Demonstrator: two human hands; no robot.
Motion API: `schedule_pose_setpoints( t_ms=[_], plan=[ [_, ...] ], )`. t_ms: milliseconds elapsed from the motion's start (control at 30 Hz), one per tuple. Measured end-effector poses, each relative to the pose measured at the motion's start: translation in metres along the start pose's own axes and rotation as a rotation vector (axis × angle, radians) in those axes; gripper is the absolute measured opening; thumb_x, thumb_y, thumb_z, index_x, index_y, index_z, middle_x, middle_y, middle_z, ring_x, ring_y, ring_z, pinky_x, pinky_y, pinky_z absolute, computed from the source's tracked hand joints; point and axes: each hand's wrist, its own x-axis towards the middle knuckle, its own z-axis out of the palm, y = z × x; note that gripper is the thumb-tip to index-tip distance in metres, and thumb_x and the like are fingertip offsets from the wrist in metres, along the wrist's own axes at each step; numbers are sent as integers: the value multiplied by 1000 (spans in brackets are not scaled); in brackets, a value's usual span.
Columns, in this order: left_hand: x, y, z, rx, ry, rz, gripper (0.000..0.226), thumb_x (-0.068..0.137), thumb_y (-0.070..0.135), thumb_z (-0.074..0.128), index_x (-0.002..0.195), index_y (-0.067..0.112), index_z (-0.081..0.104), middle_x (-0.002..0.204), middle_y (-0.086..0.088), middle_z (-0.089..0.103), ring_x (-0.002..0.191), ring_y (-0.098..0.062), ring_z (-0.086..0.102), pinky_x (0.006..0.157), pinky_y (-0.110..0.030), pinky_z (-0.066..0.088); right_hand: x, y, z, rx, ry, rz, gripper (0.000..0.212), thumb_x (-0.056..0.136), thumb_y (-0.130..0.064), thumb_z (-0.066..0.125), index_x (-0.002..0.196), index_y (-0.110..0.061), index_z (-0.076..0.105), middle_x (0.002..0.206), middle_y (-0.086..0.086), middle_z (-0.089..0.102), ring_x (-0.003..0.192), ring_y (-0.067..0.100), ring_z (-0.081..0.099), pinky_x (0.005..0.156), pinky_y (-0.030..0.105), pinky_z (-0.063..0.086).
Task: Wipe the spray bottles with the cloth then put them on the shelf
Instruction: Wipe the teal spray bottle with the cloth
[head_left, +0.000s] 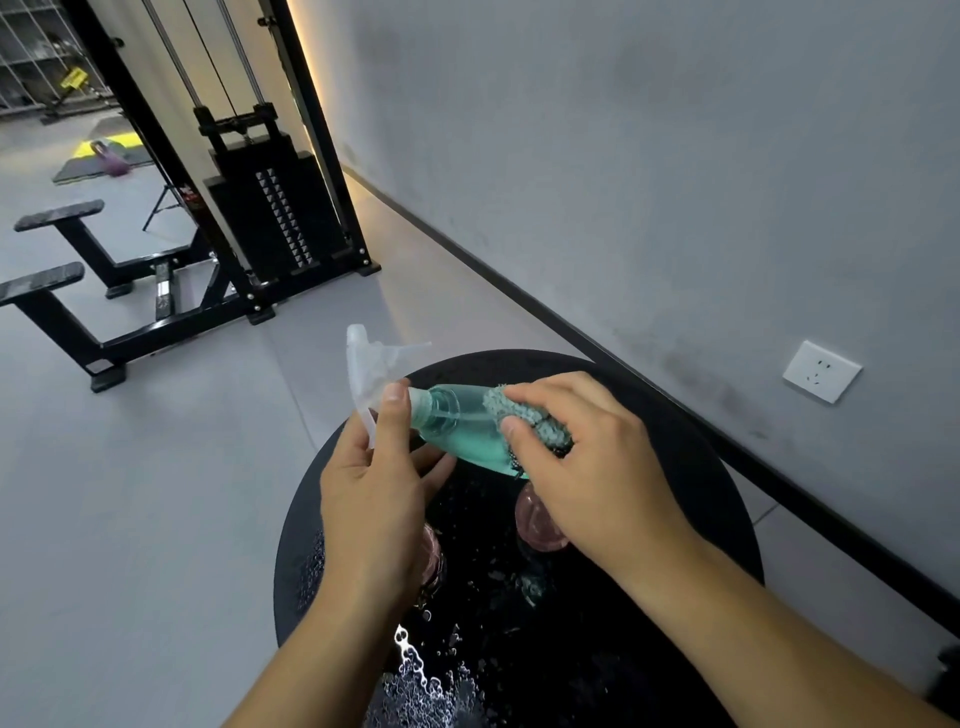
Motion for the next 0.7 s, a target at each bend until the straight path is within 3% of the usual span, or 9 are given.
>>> schedule_pose_setpoints(
  t_ms=[100,233,367,500,567,700],
  plan=[
    [-1,-2,0,16,44,40,28,107,44,58,114,20,71,112,-4,81,97,-24,82,86,-42,67,2,3,0,66,41,81,23,97,-23,70,120,-27,74,112,-21,61,93,1,67,85,25,58],
    [-6,-8,4,13,58,49,22,107,45,58,111,27,70,112,-3,80,96,-25,82,87,-45,64,-1,-3,8,24,45,-6,24,98,-22,70,122,-25,73,115,-20,60,111,3,61,91,21,54],
    [-8,-10,6,4,55,26,20,106,46,60,111,31,71,108,-2,81,95,-25,82,87,-46,64,-3,-5,11,-31,24,-113,26,96,-20,72,122,-20,73,116,-13,63,112,10,62,92,27,55],
    [-4,-8,4,-7,66,24,22,107,45,61,111,26,71,107,-1,81,95,-27,82,83,-42,65,0,1,4,37,75,35,19,92,-18,73,111,-23,75,108,-16,62,98,4,66,81,21,58],
    [-1,-6,3,-27,82,26,23,107,45,60,114,24,70,111,-3,80,95,-27,82,79,-37,66,5,7,0,80,125,129,16,91,-17,73,106,-24,75,104,-16,63,91,4,68,76,26,61],
    [-4,-5,3,-28,58,31,21,106,44,61,117,27,69,112,-1,80,97,-27,82,84,-41,65,5,7,-1,79,144,166,16,94,-20,71,108,-26,75,106,-19,62,92,4,68,81,32,61]
  ],
)
